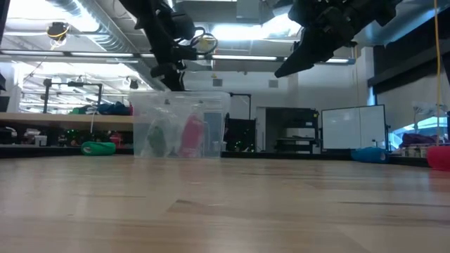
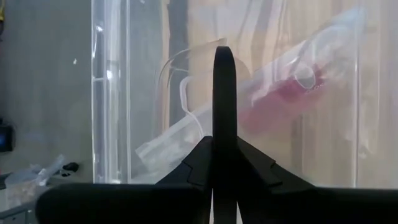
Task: Roll bandage
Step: Close the cover of the container, then return to Home Position
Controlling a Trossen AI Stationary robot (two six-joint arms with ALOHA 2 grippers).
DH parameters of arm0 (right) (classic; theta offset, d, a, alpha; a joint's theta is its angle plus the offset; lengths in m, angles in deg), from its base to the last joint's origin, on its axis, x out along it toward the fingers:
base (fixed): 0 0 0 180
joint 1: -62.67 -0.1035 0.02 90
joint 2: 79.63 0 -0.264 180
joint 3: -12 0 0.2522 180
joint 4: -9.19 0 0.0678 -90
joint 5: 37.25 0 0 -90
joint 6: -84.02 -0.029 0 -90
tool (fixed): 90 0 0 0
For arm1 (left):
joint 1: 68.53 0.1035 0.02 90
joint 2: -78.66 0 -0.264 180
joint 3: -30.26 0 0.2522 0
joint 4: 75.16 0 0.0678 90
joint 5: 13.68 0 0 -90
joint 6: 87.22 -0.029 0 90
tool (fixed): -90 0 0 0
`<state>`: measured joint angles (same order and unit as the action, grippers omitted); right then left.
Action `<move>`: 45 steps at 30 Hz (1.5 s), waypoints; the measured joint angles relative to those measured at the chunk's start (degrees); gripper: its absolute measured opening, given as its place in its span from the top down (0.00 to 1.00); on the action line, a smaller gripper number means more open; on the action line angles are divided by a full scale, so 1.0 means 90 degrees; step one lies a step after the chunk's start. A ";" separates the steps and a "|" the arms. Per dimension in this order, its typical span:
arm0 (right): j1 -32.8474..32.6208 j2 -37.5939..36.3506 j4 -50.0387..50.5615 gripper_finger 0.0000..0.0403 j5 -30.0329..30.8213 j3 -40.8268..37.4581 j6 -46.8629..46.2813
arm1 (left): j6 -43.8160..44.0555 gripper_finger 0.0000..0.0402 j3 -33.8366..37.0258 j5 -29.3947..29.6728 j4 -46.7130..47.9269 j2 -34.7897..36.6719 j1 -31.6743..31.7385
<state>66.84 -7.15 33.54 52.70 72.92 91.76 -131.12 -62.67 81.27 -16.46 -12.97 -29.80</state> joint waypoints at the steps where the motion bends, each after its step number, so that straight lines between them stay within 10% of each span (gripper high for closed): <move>1: 0.0000 0.0000 0.0000 0.63 0.0000 0.0000 0.0000 | 0.0002 0.90 0.0004 0.0001 -0.0032 -0.0010 -0.0013; 26: 0.0000 0.0000 -0.0002 0.63 -0.0001 0.0001 -0.0019 | 0.0354 0.56 -0.0164 -0.0056 -0.0405 0.0347 -0.0402; 31: 0.0000 0.0003 0.0100 0.63 0.0118 0.0173 -0.0023 | 0.0734 0.57 -0.0165 -0.0126 -0.0429 0.0776 -0.0485; 36: 0.0176 -0.0522 0.0217 0.63 0.0338 0.0537 0.0090 | 0.1535 0.65 0.0011 -0.1642 -0.0685 0.1456 -0.0504; 45: 0.1449 -0.2445 0.0099 0.64 -0.0023 -0.0050 -0.0321 | 0.2758 0.87 0.2140 -0.2200 -0.2560 0.3554 -0.0569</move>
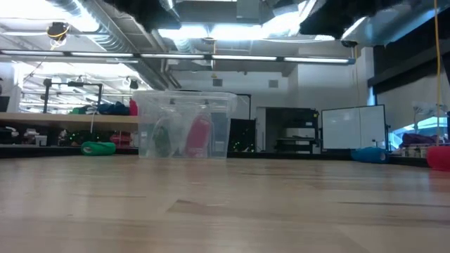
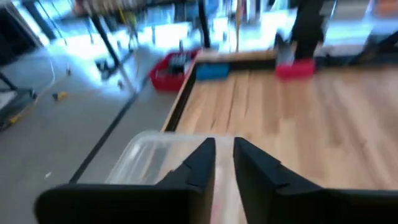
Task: Roll bandage
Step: Return to Home Position
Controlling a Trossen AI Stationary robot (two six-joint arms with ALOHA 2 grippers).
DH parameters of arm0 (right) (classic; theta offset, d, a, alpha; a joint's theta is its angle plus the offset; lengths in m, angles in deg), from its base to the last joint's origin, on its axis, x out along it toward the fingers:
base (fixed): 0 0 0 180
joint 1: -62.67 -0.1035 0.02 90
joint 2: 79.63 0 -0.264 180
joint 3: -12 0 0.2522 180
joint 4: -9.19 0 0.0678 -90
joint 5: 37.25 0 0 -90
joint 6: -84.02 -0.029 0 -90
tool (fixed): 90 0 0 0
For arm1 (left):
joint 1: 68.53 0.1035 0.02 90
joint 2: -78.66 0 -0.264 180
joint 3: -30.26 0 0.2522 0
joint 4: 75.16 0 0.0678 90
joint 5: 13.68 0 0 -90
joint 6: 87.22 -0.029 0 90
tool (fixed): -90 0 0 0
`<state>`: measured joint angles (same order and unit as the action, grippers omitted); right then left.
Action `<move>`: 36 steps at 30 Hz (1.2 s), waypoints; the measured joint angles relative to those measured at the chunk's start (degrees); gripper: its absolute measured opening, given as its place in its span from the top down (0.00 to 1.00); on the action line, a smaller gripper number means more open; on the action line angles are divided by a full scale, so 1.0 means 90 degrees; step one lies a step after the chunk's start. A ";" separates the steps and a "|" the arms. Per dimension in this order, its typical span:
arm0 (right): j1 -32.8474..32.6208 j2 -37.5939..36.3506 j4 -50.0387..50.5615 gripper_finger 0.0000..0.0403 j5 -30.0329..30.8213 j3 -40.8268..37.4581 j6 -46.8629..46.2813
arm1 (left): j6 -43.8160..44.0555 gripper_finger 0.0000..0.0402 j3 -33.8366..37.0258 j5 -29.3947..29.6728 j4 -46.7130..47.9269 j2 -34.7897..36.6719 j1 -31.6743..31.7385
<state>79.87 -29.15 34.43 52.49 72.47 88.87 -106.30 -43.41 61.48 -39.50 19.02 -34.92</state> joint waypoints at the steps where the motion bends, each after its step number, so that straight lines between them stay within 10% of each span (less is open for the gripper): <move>1: 0.0126 -0.0181 -0.0100 0.65 -0.0136 -0.0174 -0.0053 | 0.0162 0.89 0.0279 -0.0067 -0.0278 0.0266 -0.0030; 12: 0.0898 -0.1748 -0.1293 0.98 -0.0994 -0.2172 -0.1097 | 0.1802 0.99 0.2598 -0.0167 -0.2218 0.2051 -0.0322; 25: -0.0183 -0.3253 -0.1338 0.98 0.0997 -0.3548 -0.1890 | 0.2410 0.99 0.3640 0.0287 -0.2795 0.2729 -0.0701; 36: -0.0579 -0.4242 -0.1541 0.99 0.0857 -0.4356 -0.1580 | 0.2500 0.99 0.4693 0.0396 -0.3377 0.3453 -0.0909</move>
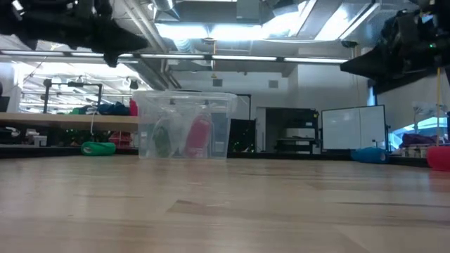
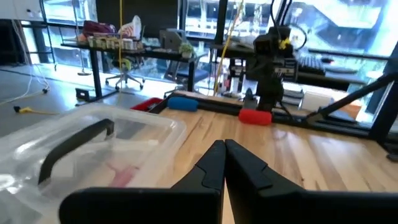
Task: Roll bandage
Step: Return to Home Position
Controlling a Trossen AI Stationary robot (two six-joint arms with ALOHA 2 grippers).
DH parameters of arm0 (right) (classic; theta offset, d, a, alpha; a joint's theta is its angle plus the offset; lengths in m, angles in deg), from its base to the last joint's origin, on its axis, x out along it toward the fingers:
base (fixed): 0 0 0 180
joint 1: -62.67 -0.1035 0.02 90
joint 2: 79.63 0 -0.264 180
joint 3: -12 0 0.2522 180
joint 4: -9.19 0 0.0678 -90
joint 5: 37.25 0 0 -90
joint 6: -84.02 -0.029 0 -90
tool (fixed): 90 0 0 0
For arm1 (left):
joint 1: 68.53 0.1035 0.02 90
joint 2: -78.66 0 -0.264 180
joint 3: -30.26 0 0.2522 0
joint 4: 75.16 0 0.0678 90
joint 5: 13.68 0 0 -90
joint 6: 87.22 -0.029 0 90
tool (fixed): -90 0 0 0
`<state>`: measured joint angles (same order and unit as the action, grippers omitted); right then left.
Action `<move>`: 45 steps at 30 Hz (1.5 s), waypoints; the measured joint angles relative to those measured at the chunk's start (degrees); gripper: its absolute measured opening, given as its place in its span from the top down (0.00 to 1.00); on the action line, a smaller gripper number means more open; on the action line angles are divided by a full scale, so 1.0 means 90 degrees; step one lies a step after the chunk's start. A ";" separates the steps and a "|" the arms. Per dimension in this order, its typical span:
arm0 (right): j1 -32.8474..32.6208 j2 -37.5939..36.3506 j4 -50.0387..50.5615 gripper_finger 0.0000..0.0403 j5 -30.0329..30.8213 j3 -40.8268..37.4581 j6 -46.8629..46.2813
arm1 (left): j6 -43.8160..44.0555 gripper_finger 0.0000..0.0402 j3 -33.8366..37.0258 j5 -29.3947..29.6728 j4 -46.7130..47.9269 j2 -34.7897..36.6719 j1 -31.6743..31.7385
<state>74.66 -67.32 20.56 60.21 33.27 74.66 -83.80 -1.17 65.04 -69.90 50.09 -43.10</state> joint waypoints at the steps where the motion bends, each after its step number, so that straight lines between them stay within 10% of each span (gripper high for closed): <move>1: 0.0000 -0.0109 -0.0008 0.99 -0.0003 -0.0063 -0.0057 | 0.0089 0.99 0.0125 0.0008 -0.0094 0.0106 0.0000; 25: 0.0000 -0.1354 0.0335 0.99 -0.0455 -0.0665 -0.0369 | 0.0764 0.99 0.1792 0.1141 0.0745 0.3156 -0.0629; 45: 0.0000 -0.1342 0.0289 0.99 -0.0455 -0.0680 -0.0433 | 0.0270 0.99 0.1899 0.1474 0.0851 0.3144 -0.0629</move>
